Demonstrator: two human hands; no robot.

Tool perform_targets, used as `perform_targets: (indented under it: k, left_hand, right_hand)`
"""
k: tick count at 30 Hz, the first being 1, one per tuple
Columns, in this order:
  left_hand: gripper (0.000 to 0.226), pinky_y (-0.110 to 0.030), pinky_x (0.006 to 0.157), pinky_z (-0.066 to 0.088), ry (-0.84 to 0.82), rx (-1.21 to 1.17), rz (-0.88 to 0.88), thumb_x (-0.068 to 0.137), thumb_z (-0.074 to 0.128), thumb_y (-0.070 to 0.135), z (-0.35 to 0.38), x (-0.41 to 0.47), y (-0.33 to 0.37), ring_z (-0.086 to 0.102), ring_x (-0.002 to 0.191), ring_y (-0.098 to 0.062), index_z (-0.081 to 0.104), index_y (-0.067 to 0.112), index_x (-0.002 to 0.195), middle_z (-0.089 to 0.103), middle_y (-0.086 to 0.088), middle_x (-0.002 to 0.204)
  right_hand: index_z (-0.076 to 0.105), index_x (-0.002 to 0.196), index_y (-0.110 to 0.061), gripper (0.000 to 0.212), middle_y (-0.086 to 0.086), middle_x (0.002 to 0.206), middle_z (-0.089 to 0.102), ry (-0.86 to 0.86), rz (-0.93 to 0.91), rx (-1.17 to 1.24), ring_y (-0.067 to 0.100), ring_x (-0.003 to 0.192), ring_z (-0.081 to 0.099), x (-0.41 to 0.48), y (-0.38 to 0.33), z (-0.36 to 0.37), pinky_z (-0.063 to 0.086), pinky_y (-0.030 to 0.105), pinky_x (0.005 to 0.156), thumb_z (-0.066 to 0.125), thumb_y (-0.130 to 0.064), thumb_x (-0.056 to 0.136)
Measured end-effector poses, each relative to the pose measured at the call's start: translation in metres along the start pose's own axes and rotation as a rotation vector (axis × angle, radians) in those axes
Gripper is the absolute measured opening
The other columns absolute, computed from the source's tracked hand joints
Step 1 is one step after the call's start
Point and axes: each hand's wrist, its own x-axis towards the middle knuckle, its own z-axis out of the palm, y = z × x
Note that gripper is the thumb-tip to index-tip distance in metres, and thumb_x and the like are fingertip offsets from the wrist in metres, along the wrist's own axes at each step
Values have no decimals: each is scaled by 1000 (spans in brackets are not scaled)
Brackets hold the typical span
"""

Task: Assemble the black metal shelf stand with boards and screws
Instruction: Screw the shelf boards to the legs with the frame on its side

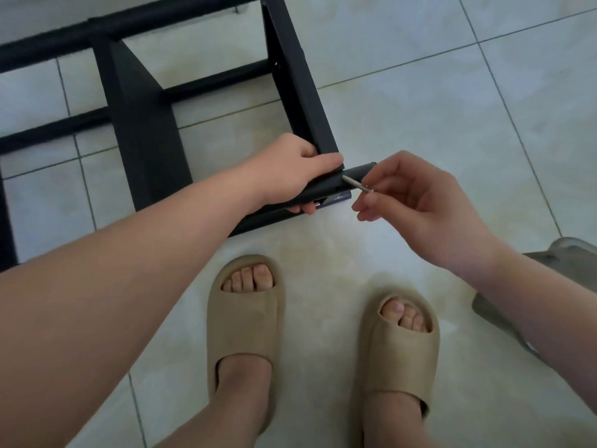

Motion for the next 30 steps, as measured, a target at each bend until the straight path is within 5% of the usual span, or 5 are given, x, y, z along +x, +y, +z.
perform_targets:
  k: [11,20,26,30]
  left_hand:
    - [44,-20,42,44,2,27,46,100,55,31,-1,-1,-1,58,38,-14,63,-12,98,65,-6,51]
    - [42,-20,41,43,0,21,38,100,55,33,0,-1,-2,57,38,-14,65,-7,97,64,-2,49]
    - [42,-21,40,43,0,14,39,100,55,31,0,-1,-1,58,38,-14,64,-9,96,64,-1,48]
    - [43,-21,41,44,-7,-3,32,100,55,32,-1,0,-2,58,39,-15,64,-9,98,65,-2,50]
  right_hand:
    - [59,95,-16,16,-3,85,75,-20,-61,-150,16,78,73,-5,3,8,57,38,82,64,0,95]
    - [64,93,-12,11,-9,78,73,65,-94,-275,6,76,72,0,6,20,55,31,76,67,-2,92]
    - [66,85,-26,23,-5,78,73,135,12,-166,8,73,72,6,3,30,57,31,78,70,-4,91]
    - [69,83,-19,20,3,74,74,183,114,10,13,68,72,8,1,35,61,32,76,70,0,90]
